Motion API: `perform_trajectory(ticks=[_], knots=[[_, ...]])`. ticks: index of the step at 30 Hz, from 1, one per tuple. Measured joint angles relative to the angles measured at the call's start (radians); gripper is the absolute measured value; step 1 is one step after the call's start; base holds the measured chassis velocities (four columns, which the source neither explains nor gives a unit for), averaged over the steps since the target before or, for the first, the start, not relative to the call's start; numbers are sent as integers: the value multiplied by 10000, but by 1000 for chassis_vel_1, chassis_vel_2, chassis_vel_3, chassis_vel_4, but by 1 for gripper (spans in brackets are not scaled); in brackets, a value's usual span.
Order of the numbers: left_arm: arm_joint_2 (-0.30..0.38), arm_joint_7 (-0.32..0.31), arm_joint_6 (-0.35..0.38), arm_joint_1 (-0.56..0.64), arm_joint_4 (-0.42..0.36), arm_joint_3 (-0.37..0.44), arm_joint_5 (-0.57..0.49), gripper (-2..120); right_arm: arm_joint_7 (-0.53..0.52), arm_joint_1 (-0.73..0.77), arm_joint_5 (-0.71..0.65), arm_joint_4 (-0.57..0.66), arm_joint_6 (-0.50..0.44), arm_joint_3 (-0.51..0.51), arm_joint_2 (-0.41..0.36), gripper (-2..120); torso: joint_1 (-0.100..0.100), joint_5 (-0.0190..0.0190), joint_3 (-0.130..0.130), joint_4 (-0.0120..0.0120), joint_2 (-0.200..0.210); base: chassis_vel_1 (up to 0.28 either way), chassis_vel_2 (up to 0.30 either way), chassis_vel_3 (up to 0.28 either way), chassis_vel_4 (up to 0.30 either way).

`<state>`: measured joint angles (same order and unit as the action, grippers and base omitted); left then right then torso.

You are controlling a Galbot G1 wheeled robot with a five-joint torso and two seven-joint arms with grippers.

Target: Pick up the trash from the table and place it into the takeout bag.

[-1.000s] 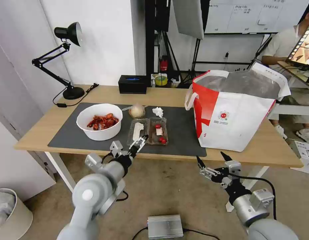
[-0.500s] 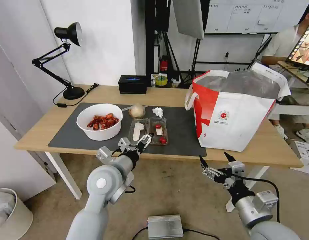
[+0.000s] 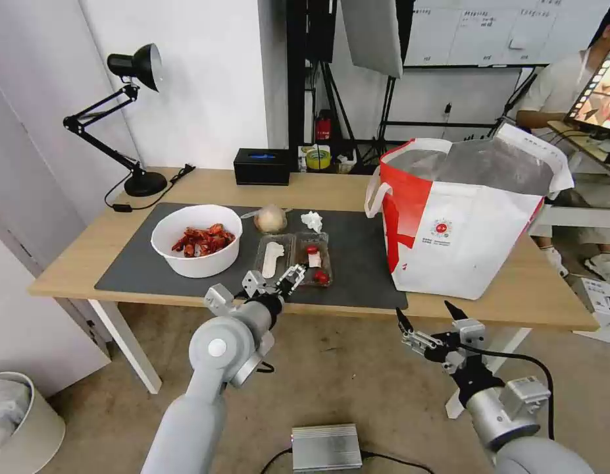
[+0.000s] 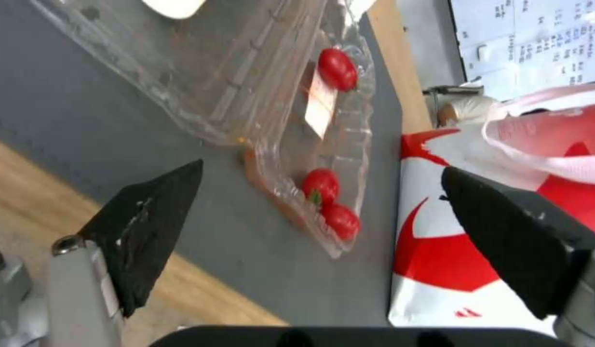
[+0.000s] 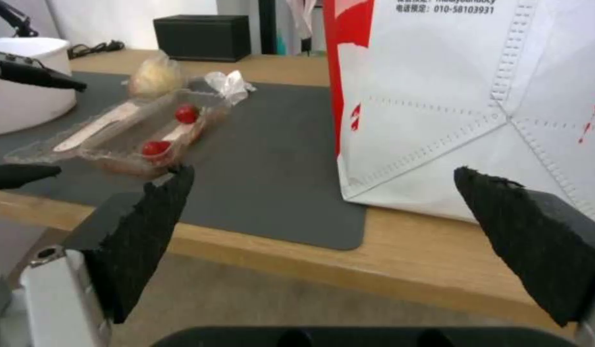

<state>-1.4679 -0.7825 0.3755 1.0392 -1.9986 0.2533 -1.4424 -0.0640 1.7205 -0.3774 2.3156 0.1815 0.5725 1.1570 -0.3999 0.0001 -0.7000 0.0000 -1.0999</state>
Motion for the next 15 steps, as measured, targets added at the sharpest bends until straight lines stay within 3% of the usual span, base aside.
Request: perform_trajectory(ticks=[15], knots=[[-69,-281,-285,-198,286,17,223,100,4,-5,58,-97,-67,-78,73,100,0,-1,0,0,1,0,0,0,0]])
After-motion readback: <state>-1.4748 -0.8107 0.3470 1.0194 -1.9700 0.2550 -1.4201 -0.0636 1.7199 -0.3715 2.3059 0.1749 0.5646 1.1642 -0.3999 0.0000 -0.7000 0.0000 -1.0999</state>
